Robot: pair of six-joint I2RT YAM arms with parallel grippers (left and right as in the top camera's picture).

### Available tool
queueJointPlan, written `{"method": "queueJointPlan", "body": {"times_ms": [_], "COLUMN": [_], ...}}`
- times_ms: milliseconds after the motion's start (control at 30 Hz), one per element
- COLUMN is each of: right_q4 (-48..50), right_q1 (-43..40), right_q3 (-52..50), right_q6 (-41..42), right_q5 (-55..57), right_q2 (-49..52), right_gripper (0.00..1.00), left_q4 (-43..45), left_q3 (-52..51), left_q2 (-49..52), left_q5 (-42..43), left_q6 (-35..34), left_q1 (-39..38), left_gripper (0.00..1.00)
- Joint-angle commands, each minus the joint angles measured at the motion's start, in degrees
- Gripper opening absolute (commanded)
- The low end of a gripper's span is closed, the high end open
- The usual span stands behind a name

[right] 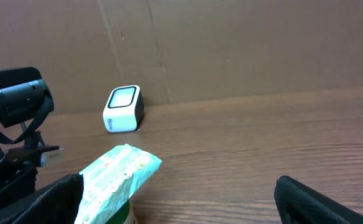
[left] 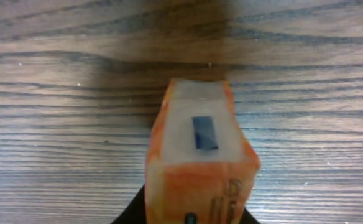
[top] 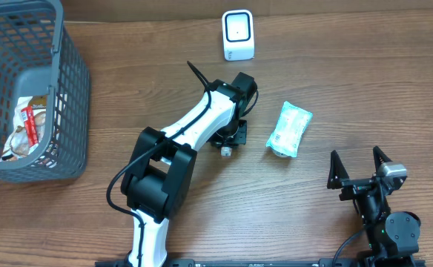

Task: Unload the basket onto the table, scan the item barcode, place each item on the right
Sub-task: 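Place the small orange pack on the table and release it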

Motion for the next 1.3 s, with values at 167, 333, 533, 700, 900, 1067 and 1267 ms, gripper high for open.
{"method": "queueJointPlan", "body": {"times_ms": [167,333,533,700,900,1067,1267], "right_q4": [0.3,0.3,0.3,0.3,0.3,0.3,0.3], "right_q1": [-0.2,-0.2,-0.2,-0.2,-0.2,-0.2,-0.2], "right_q3": [-0.6,-0.6,-0.6,-0.6,-0.6,-0.6,-0.6], "right_q6": [-0.2,-0.2,-0.2,-0.2,-0.2,-0.2,-0.2], "right_q5": [0.3,0.3,0.3,0.3,0.3,0.3,0.3], "right_q2": [-0.2,-0.1,-0.2,-0.2,-0.2,-0.1,-0.2], "right_gripper": [1.00,1.00,1.00,1.00,1.00,1.00,1.00], "left_q4": [0.3,2.9,5.0,3.7,-3.6,-7.8,-7.1], "left_q3": [-0.9,-0.9,-0.9,-0.1,9.8,20.3,23.8], "left_q2": [0.2,0.2,0.2,0.2,-0.4,-3.0,-4.1], "left_q5": [-1.3,-1.3,-1.3,-1.3,-0.8,5.4,24.5], "left_q6": [-0.8,-0.8,-0.8,-0.1,0.8,5.5,16.2], "left_q1": [0.2,0.2,0.2,0.7,3.1,5.0,5.0], "left_gripper": [0.58,0.55,0.38,0.70,0.69,0.72,0.78]}}
